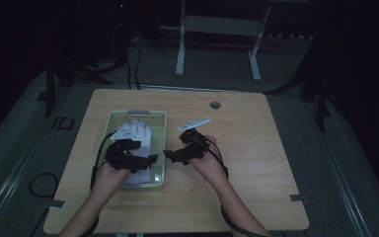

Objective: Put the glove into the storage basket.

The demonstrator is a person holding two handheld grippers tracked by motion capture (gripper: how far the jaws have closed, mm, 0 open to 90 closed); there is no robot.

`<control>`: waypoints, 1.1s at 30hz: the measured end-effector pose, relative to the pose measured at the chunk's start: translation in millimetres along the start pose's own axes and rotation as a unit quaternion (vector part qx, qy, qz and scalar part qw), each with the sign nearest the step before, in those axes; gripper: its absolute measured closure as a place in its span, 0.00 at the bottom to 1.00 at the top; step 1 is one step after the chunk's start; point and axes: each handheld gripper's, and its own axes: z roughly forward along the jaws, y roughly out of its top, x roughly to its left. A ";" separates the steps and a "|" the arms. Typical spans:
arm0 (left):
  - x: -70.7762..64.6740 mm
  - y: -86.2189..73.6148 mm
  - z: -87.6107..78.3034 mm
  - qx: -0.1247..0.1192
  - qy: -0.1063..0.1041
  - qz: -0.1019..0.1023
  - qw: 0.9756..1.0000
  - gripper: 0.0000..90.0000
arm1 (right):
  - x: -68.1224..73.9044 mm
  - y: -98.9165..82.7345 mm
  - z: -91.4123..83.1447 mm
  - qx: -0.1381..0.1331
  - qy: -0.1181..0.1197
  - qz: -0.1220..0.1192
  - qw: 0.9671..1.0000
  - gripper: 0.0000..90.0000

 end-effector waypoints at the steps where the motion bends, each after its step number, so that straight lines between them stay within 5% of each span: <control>1: -3.1 0.7 2.6 0.002 -0.005 0.001 1.000 0.16 | -3.2 -2.3 -1.6 -0.001 -0.001 0.004 1.000 0.17; 8: -30.7 4.2 24.5 0.013 -0.009 0.034 0.999 0.15 | -21.8 -16.8 -16.8 -0.010 -0.003 -0.002 1.000 0.16; 11: -40.3 6.2 33.9 0.015 -0.019 0.041 0.999 0.02 | -29.4 -23.2 -26.7 -0.017 -0.001 0.001 1.000 0.15; 15: -48.8 8.2 43.8 0.017 -0.015 0.045 0.999 0.01 | -36.8 -31.3 -35.2 -0.012 -0.005 -0.005 1.000 0.15; 18: -57.9 8.6 59.0 0.007 -0.062 0.024 0.998 0.01 | -47.9 -46.0 -48.0 -0.014 -0.008 -0.013 1.000 0.16; 21: -67.1 5.7 69.5 -0.002 -0.075 0.021 0.997 0.01 | -56.5 -58.3 -54.9 -0.014 -0.013 -0.017 1.000 0.16; 33: -110.2 -6.6 96.9 -0.002 -0.117 0.077 0.990 0.01 | -79.3 -110.6 -78.0 -0.034 -0.002 -0.008 0.999 0.16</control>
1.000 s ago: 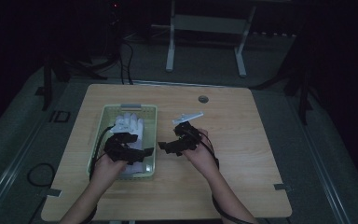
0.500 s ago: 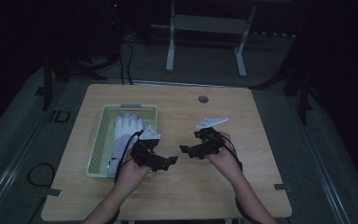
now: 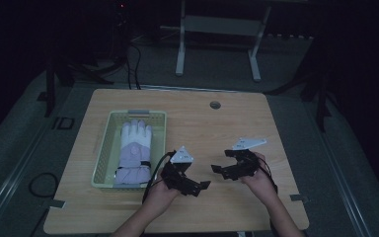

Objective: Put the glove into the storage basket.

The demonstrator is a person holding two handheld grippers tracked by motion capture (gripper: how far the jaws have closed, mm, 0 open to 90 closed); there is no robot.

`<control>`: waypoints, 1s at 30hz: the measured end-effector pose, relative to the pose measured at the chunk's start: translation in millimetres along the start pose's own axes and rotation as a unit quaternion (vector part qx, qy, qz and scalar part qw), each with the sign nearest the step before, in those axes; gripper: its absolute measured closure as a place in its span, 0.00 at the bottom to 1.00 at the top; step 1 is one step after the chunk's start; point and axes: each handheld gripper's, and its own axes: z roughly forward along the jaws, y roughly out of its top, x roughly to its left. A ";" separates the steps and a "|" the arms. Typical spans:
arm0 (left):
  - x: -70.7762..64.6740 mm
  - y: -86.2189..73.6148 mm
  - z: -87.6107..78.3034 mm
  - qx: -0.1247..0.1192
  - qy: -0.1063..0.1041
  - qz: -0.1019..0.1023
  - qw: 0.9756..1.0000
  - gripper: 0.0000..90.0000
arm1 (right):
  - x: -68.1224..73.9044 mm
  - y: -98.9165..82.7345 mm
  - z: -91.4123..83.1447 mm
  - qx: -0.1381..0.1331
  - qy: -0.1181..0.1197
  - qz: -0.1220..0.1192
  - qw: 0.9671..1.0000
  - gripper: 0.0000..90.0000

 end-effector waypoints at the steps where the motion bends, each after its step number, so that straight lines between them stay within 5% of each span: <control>1: -2.6 -2.3 3.7 -0.002 -0.005 0.009 1.000 0.01 | -1.2 -4.3 -0.6 0.003 0.001 0.002 1.000 0.16; 13: -15.0 -34.7 39.8 0.014 -0.043 0.012 0.999 0.02 | -15.3 -51.7 -7.2 -0.009 -0.002 0.009 1.000 0.16; 24: -29.5 -50.4 59.5 0.021 -0.075 0.068 0.995 0.01 | -22.5 -83.6 -17.8 -0.014 -0.023 0.010 1.000 0.15; 30: -36.6 -54.5 63.5 0.008 -0.087 0.078 0.993 0.01 | -18.6 -97.7 -22.6 -0.011 -0.032 -0.016 0.999 0.14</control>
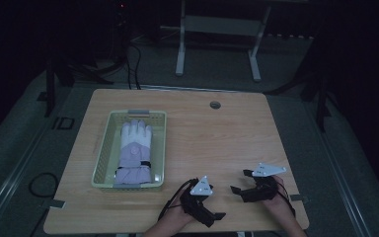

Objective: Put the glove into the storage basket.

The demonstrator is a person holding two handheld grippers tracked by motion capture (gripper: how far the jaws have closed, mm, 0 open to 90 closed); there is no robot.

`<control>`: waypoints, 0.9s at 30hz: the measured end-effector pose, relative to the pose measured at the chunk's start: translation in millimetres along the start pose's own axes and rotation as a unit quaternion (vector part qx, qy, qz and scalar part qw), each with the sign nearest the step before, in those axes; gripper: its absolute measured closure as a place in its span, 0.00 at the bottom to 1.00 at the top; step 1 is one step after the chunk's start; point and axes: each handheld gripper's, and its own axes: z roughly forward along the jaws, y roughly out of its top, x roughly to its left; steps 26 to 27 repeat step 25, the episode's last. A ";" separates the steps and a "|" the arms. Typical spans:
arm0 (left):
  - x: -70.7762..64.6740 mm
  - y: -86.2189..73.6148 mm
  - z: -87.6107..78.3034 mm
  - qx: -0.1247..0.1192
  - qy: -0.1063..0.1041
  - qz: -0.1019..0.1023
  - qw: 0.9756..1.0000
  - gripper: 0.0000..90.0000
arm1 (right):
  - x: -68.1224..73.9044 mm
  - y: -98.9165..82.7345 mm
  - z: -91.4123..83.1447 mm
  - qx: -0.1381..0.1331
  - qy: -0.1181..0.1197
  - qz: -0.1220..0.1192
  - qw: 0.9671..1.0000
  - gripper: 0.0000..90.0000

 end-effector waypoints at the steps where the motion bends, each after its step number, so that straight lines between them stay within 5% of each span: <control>1: -2.1 -1.5 1.5 0.004 -0.003 0.006 1.000 0.01 | 0.8 -3.1 -1.5 -0.013 -0.011 -0.003 1.000 0.14; 8: -8.9 -6.8 -2.2 -0.010 0.004 0.027 1.000 0.01 | 1.2 -8.7 -7.8 -0.049 -0.013 -0.007 0.999 0.14; 14: -7.6 -10.5 -8.1 -0.026 -0.002 0.017 1.000 0.01 | 4.9 -9.4 -3.7 -0.039 -0.020 -0.029 0.999 0.14; 27: -6.2 -12.2 -7.6 -0.031 -0.005 0.013 0.999 0.01 | 2.9 -9.4 -4.1 -0.046 -0.031 -0.025 0.998 0.15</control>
